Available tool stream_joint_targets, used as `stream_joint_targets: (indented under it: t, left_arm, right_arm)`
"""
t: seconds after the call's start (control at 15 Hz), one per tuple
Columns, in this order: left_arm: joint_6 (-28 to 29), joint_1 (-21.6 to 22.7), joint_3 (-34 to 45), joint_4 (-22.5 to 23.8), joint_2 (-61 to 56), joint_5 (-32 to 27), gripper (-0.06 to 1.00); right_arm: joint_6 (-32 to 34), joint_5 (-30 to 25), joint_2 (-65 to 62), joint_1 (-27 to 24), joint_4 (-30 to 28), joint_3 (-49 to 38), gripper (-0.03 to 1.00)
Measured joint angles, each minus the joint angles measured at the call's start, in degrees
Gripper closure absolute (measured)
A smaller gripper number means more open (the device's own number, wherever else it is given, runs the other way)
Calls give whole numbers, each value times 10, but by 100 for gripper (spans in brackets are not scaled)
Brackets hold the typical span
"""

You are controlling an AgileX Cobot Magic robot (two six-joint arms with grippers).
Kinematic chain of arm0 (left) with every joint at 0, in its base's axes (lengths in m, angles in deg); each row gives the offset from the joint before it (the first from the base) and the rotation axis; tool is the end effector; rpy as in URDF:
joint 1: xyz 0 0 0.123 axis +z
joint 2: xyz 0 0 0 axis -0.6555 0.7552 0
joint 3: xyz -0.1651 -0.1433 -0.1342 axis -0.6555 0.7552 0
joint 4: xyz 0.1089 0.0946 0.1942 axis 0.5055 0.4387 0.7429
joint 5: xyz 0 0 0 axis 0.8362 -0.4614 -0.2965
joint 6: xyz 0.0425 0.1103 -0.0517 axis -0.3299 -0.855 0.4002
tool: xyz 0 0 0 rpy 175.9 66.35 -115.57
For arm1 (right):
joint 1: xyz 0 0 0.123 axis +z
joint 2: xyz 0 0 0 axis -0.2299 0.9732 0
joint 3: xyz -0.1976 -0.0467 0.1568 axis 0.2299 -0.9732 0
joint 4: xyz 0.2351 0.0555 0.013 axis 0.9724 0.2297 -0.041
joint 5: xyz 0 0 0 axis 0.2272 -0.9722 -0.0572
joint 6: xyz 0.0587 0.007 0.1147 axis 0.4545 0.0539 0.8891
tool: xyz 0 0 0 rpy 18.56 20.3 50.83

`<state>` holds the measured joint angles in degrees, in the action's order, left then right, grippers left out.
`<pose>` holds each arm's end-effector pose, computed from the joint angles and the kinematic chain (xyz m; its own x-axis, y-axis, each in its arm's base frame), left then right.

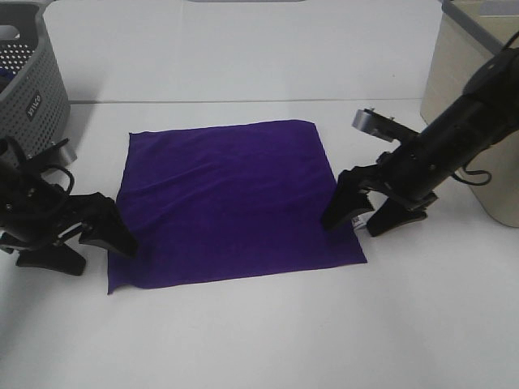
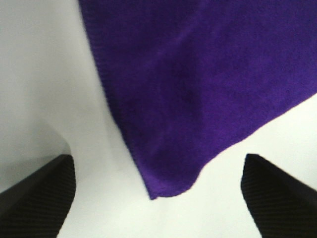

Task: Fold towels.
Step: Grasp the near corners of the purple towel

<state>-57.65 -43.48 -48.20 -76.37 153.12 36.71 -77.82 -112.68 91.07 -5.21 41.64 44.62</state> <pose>0.2925 -0.0754 0.0398 -0.9970 0.0093 -0.0766 0.0454 0.8732 -0.4852 0.3305 0.1146 0.0470 -0.9452 -0.2878 -0.1544 -0.3260 0.8029 0.4991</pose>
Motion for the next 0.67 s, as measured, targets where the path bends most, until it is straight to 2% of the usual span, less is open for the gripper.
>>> stream_joint_targets:
  t: [0.2,0.4,0.47,0.53,0.6,0.67]
  left_arm:
    - [23,-61,-22,-9,22,-19,15]
    - [83,-109,-62,10,45,-30,21]
    - [117,-117,-75,36,53,-29,39]
    - [117,-117,-75,36,53,-29,39]
    - [125,-117,-83,56,62,-26,78]
    - [123,-117,-86,58,65,-25,90]
  right_arm:
    - [46,42,26,75,15,21,2]
    - [87,45,46,106,22,46,11]
    - [107,46,52,107,17,46,35]
    - [107,46,52,107,17,46,35]
    - [135,36,60,107,-1,46,71]
    - [140,27,61,107,-5,46,86]
